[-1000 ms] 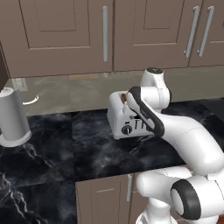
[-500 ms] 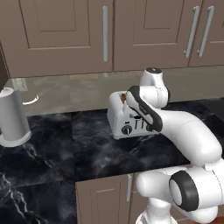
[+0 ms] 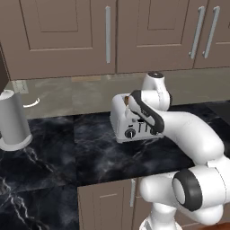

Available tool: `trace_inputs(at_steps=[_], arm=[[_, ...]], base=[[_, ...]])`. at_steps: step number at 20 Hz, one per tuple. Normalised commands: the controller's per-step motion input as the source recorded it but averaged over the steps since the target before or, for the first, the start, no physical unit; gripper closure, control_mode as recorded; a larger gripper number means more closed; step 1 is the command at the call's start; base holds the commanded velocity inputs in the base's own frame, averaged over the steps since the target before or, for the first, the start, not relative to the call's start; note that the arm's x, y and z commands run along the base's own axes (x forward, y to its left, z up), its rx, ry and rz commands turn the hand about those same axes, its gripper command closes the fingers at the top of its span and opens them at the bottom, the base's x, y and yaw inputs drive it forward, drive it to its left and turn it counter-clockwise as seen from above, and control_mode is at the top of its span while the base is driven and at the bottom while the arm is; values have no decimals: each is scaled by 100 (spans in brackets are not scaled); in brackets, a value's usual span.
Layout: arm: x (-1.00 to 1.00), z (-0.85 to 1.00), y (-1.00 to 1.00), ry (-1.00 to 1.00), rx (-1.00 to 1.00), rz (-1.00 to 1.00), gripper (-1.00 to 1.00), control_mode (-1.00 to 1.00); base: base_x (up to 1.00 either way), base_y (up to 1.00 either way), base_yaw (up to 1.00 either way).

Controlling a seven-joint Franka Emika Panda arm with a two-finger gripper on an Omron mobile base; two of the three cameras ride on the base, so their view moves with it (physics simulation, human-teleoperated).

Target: Start the toaster. Once the lever pops up, take the bread to the plate on the dining counter.

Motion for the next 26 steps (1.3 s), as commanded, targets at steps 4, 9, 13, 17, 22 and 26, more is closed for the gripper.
trace_inputs(at_steps=[4,9,13,17,22,26], arm=[[12,-17,1,0,0,0,-100,-100],[10,-12,4,0,0,0,-100,-100],[7,-9,1,0,0,0,-100,-100],[4,-2,0,0,0,0,-100,-100],[5,-1,1,0,0,0,-100,-100],[13,-7,4,0,0,0,-100,-100]], base=[[0,0,0],[0,0,0],[0,0,0],[0,0,0],[0,0,0],[0,0,0]])
